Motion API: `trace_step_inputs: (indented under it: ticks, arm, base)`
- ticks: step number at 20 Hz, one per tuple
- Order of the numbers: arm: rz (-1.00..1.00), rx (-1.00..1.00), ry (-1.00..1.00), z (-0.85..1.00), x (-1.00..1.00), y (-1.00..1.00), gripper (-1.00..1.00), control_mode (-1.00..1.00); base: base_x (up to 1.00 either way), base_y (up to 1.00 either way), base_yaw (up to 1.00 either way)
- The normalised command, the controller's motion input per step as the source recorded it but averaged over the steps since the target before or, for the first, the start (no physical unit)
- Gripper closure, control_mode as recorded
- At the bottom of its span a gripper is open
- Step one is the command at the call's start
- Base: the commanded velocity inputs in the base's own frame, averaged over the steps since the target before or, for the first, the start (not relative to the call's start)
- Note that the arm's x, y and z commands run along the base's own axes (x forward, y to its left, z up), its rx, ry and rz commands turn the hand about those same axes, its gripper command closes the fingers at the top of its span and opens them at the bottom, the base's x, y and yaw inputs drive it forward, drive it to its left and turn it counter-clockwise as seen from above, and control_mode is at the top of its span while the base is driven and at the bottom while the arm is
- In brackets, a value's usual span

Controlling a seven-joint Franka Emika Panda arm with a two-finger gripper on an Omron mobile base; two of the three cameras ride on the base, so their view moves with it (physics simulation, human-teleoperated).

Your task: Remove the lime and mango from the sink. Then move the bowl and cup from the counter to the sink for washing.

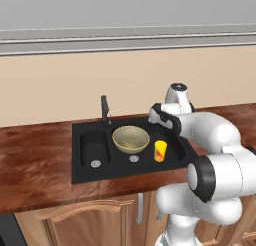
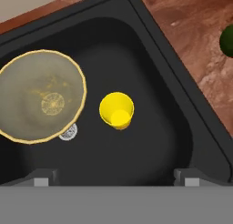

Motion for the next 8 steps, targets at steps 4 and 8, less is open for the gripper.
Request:
trace_step_inputs:
  ticks: [4,8]
  arm:
    - [0.09,-0.06,0.00,0.18,-0.29,0.00,-1.00,-1.00]
    - [0.10,-0.05,0.00,0.16,-0.28,0.00,-1.00,-1.00]
  base:
    - [0.00,0.00,0.00]
    - [0.00,0.00,0.00]
